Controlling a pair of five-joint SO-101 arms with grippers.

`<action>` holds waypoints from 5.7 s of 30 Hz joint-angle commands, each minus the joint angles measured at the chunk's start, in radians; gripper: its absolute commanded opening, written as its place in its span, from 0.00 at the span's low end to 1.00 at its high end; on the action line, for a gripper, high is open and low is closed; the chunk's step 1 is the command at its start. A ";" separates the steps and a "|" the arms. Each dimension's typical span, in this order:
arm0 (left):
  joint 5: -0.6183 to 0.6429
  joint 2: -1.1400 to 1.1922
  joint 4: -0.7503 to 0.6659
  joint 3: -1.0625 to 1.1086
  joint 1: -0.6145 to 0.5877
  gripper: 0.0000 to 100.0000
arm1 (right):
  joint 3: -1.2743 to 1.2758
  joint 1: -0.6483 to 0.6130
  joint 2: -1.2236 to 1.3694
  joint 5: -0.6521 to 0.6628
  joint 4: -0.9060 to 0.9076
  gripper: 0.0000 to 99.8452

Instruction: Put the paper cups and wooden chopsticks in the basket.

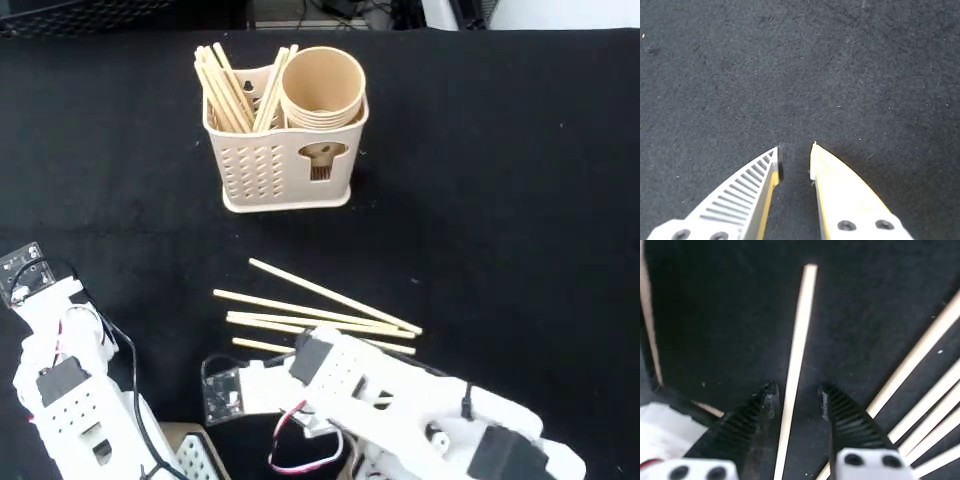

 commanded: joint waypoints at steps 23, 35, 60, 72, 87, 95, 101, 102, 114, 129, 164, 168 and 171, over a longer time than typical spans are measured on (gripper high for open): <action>0.002 -0.011 -0.018 -0.016 0.005 0.12 | -0.143 0.106 -0.119 -0.127 -0.087 0.01; 0.002 -0.011 -0.018 -0.016 0.004 0.12 | -0.163 0.173 0.035 -0.137 -0.213 0.20; 0.002 -0.011 -0.020 -0.015 0.008 0.12 | 0.076 0.302 -0.318 0.009 -0.078 0.28; 0.002 -0.011 -0.018 -0.013 0.008 0.12 | 0.153 0.318 -0.318 0.046 -0.153 0.20; 0.002 -0.011 -0.018 -0.013 0.008 0.12 | 0.125 0.321 -0.323 0.040 -0.135 0.11; 0.002 -0.011 -0.018 -0.013 0.008 0.12 | 0.012 0.477 -0.323 0.043 -0.133 0.01; 0.002 -0.011 -0.020 -0.013 0.008 0.12 | 0.044 0.488 -0.320 0.040 -0.135 0.03; 0.002 -0.011 -0.020 -0.013 0.008 0.12 | 0.048 0.488 -0.320 0.040 -0.135 0.04; 0.002 -0.011 -0.020 -0.013 0.008 0.12 | 0.105 0.486 -0.320 0.044 -0.141 0.05; 0.002 -0.011 -0.018 -0.013 0.008 0.12 | -0.163 0.508 -0.328 0.037 0.068 0.01; 0.002 -0.011 -0.015 -0.013 0.012 0.12 | -0.610 0.333 -0.318 -0.353 -0.328 0.01; 0.002 -0.011 -0.015 -0.013 0.012 0.12 | -0.545 0.336 -0.326 -0.347 -0.261 0.01; 0.002 -0.011 -0.015 -0.013 0.012 0.12 | -0.527 0.333 -0.326 -0.345 -0.176 0.01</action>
